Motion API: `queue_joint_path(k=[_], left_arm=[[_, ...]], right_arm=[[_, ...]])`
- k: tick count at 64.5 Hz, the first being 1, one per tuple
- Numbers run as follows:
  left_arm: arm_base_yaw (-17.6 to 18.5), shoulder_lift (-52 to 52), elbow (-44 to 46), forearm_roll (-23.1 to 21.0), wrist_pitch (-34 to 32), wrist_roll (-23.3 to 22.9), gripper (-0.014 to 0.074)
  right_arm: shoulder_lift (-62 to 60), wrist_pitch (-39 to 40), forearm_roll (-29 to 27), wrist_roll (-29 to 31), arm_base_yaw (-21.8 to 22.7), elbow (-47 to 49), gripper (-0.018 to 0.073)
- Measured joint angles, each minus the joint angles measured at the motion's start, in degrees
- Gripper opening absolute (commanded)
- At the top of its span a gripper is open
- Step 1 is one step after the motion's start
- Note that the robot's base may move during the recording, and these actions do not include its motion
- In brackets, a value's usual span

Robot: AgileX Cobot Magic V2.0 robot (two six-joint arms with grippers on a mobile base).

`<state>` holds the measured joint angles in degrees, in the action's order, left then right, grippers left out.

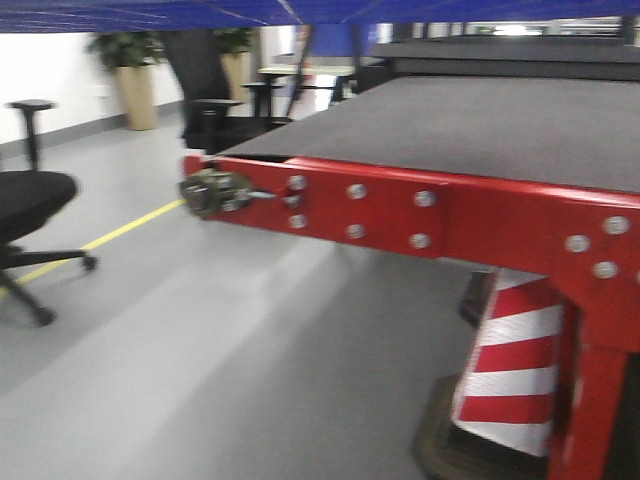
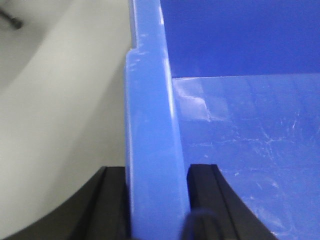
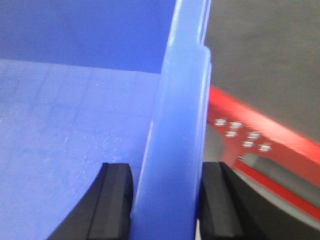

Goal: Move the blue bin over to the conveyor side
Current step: 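Carry the bin over the grey belt of the red-framed table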

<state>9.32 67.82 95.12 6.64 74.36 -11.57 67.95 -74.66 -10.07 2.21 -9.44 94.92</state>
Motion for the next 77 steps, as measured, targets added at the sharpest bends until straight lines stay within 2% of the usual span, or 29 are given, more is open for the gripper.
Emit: queue_joint_path(k=[77], left_arm=[[0.00, 0.10, -0.05, -0.13, 0.00, 0.00, 0.0002]], right_arm=[[0.00, 0.00, 0.11, 0.00, 0.00, 0.00, -0.0064]])
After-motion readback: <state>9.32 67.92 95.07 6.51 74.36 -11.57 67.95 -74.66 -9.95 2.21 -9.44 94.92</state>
